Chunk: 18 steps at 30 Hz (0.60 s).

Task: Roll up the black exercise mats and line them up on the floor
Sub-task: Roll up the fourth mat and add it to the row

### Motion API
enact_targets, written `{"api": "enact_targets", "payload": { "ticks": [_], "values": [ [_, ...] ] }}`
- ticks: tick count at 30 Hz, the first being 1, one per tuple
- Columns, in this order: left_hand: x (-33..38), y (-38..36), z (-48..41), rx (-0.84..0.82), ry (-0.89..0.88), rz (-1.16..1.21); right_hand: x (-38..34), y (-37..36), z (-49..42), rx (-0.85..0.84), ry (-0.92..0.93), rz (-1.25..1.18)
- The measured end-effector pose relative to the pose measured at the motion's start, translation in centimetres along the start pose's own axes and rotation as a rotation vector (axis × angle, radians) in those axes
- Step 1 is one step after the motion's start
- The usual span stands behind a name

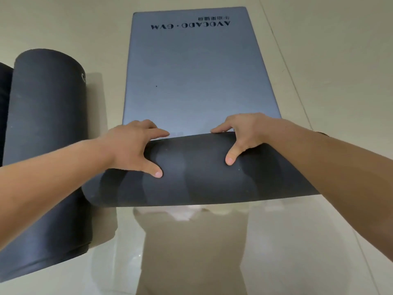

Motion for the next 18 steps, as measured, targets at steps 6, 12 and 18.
{"api": "enact_targets", "payload": {
  "ticks": [6,12,18],
  "values": [
    [5.1,-4.2,3.0,0.086,-0.045,-0.406,0.2,0.2,0.3,0.155,-0.046,0.059],
    [3.2,-6.5,0.8,0.087,0.085,-0.378,-0.8,-0.8,2.4,0.250,-0.091,0.201],
    [1.7,-4.4,-0.4,0.127,0.022,-0.310,-1.6,0.5,0.6,0.040,-0.097,0.334]
  ]
}}
Point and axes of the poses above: each hand's wrist, its own z-axis away from the middle knuckle, its own y-axis out of the back of the hand, x = y × z, the point moved 6 cm from there along -z, towards the middle knuckle, and after that the axes turned 13 degrees about z, right-handed, at the moved point
